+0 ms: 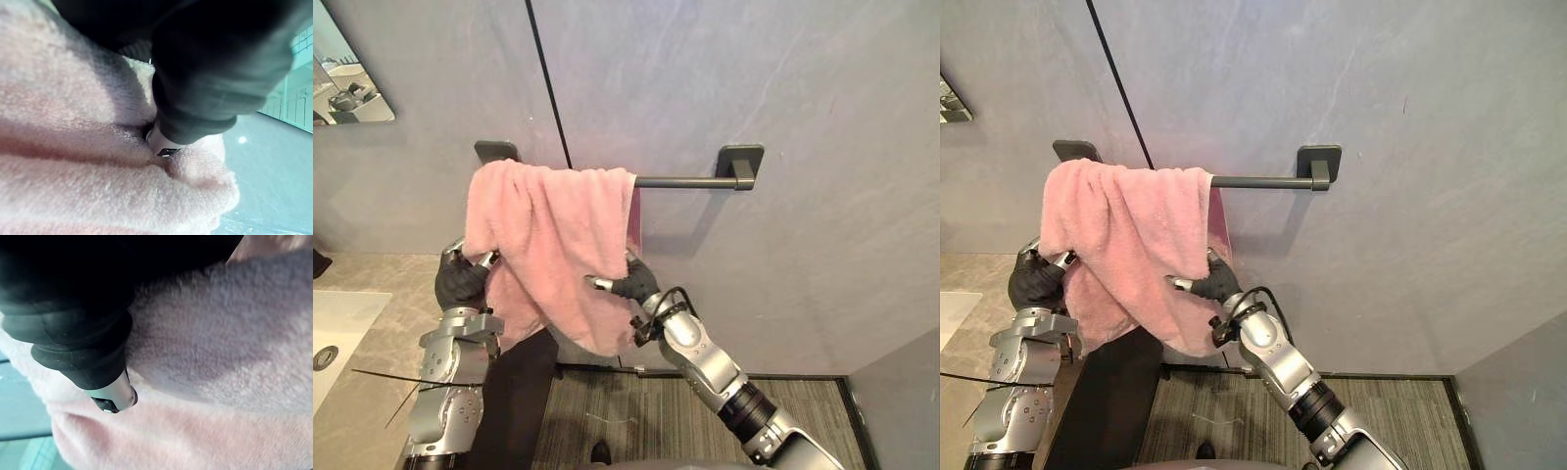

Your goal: Organize washtable

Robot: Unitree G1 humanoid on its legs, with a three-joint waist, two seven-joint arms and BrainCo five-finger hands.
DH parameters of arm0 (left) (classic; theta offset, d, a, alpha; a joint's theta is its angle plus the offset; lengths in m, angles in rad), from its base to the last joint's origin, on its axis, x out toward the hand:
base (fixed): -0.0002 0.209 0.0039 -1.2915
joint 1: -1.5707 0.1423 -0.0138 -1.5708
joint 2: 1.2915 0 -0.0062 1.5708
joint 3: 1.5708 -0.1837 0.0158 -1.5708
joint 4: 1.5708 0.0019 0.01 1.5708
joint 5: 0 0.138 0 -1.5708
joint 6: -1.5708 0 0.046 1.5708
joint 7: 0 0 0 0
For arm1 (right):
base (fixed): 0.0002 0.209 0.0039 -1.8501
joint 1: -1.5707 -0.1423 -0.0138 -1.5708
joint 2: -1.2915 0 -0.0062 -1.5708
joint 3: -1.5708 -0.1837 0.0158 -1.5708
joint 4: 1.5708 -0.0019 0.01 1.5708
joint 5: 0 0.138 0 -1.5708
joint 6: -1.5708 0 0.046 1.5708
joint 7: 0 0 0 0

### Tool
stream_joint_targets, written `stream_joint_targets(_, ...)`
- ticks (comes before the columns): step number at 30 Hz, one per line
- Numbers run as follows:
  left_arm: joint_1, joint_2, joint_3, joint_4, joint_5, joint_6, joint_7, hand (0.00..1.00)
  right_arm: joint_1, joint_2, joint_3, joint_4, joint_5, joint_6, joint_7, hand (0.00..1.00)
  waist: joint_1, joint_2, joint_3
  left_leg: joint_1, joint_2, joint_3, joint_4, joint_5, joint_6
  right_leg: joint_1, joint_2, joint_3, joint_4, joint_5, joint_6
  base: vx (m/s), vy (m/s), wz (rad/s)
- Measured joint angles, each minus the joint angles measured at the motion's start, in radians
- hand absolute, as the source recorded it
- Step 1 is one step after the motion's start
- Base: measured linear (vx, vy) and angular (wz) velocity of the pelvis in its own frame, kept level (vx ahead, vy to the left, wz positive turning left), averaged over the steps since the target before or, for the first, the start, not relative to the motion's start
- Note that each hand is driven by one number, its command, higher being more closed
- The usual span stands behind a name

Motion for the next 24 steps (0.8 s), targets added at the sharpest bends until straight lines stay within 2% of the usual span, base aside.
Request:
stream_joint_targets(4, 0.006, -0.015, 0.001, -0.01, 0.021, 0.001, -0.004, 1.0, 0.09, -0.045, -0.124, -0.065, -0.004, 0.003, 0.003, 1.0, -0.002, 0.0, 0.0, 0.001, 0.0, 0.003, 0.0, 0.0, 0.0, 0.0, 0.0, 0.002, -0.002, 0.0, 0.0, 0.0, 0.0, 0.0)
stream_joint_targets(8, 0.007, -0.07, 0.001, -0.01, 0.056, 0.009, -0.015, 1.0, 0.162, -0.071, -0.218, -0.172, -0.041, 0.0, 0.025, 1.0, -0.01, -0.002, 0.001, 0.004, 0.001, 0.01, 0.0, 0.0, 0.0, 0.001, 0.002, 0.009, -0.007, 0.0, 0.0, 0.01, -0.002, -0.05)
stream_joint_targets(14, 0.007, -0.105, 0.0, -0.011, 0.06, 0.01, -0.049, 1.0, 0.189, -0.072, -0.27, -0.201, -0.075, -0.002, 0.046, 1.0, -0.033, -0.01, 0.006, 0.014, 0.002, 0.032, 0.0, -0.001, -0.001, 0.001, 0.002, 0.029, -0.007, 0.001, 0.001, 0.01, 0.0, -0.09)
stream_joint_targets(15, 0.005, -0.119, -0.002, -0.011, 0.067, 0.01, -0.051, 1.0, 0.193, -0.071, -0.278, -0.201, -0.079, -0.002, 0.046, 0.0, -0.036, -0.01, 0.007, 0.015, 0.002, 0.033, 0.0, -0.001, -0.001, 0.001, 0.002, 0.03, -0.008, 0.001, 0.001, 0.01, -0.001, -0.03)
stream_joint_targets(18, 0.005, -0.134, -0.002, -0.011, 0.07, 0.01, -0.05, 1.0, 0.2, -0.071, -0.28, -0.201, -0.08, -0.003, 0.046, 0.0, -0.051, -0.012, 0.009, 0.015, 0.003, 0.038, 0.0, -0.002, -0.001, 0.0, 0.003, 0.034, -0.008, 0.001, 0.002, 0.01, 0.0, -0.01)
stream_joint_targets(24, 0.005, -0.179, -0.001, -0.01, 0.097, 0.01, -0.046, 1.0, 0.218, -0.049, -0.32, -0.201, -0.08, -0.004, 0.049, 0.0, -0.056, -0.012, 0.027, 0.022, 0.003, 0.058, 0.0, -0.004, -0.002, -0.003, 0.004, 0.057, -0.009, -0.001, 0.008, 0.01, 0.0, -0.09)
